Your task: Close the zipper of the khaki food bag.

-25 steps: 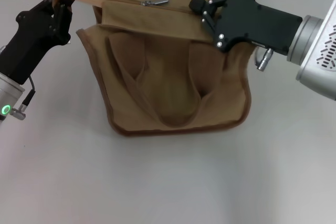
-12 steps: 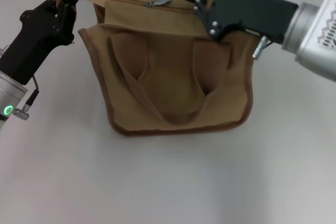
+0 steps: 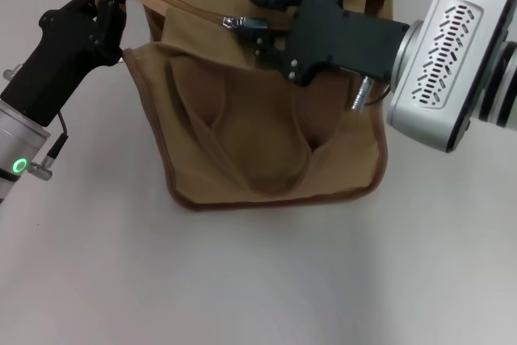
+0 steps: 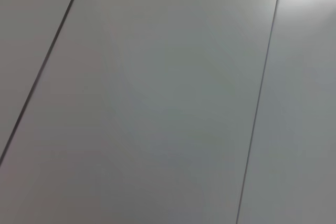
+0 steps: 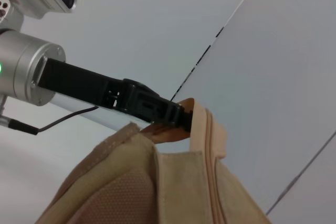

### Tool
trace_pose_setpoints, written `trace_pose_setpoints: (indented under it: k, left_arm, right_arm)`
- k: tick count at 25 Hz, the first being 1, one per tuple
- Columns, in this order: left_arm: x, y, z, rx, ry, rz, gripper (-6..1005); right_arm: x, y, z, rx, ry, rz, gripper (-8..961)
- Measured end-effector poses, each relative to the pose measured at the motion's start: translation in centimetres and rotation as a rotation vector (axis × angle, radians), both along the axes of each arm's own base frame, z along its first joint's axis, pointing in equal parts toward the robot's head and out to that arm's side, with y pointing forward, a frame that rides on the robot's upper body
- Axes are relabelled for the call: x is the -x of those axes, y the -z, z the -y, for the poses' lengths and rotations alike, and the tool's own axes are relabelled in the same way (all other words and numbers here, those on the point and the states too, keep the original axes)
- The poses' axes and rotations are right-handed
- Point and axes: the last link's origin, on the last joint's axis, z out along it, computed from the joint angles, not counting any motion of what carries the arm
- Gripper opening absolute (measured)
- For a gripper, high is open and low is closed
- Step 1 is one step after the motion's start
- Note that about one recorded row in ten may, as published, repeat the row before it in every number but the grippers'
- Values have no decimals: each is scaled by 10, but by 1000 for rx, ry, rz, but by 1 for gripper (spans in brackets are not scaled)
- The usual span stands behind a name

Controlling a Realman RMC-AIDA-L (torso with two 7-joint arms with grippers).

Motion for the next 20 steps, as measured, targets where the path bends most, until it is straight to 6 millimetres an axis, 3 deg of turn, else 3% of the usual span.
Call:
trace_pose_setpoints:
  k: [5,10,20]
  left_arm:
    - [-3,1,-2,1,10,0,98]
    - [-4,1,-3,2,12,0,99]
    - [-10,0,-5,4,41,13,102]
  right_arm:
    - [-3,-4,0,-13,14,-11,378]
    - [-1,-3,-1,-9,10,-7,457]
    - [-10,3,0,-15,13,42,458]
